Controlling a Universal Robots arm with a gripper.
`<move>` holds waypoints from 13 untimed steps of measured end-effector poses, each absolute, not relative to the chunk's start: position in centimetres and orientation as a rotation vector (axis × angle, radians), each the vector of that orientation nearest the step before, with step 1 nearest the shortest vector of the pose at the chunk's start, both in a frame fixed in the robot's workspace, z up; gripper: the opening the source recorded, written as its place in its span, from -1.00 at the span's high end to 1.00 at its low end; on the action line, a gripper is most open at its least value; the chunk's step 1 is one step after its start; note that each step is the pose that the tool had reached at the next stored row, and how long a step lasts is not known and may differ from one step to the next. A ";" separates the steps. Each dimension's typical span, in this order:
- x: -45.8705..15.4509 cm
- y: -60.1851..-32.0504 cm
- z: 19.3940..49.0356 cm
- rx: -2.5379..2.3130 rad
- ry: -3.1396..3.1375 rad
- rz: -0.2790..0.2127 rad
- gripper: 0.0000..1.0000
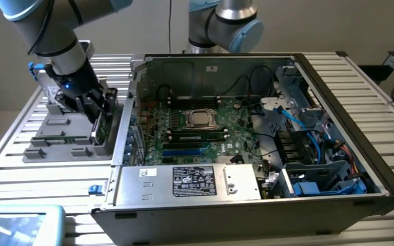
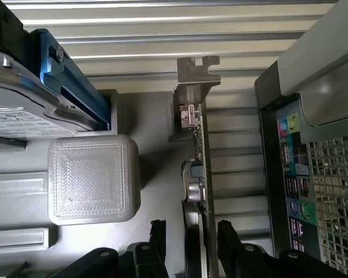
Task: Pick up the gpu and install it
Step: 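Pick up the gpu and move the gpu toward the slot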
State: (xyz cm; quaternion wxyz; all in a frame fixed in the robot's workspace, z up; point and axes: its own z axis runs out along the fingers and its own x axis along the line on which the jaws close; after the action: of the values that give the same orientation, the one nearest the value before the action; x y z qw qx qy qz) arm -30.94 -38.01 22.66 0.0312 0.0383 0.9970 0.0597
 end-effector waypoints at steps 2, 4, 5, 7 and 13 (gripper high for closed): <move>-30.9 -38.0 22.6 0.119 3.072 0.184 0.01; -30.9 -38.0 22.6 0.119 3.071 0.184 0.01; -30.9 -38.0 22.5 0.119 3.071 0.184 0.01; -30.9 -38.0 22.5 0.119 3.071 0.184 0.01; -30.9 -38.0 22.4 0.130 3.071 0.183 0.01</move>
State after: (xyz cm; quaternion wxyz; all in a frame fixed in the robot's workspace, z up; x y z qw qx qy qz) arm -30.92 -38.02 22.41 0.0314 0.0421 0.9968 0.0595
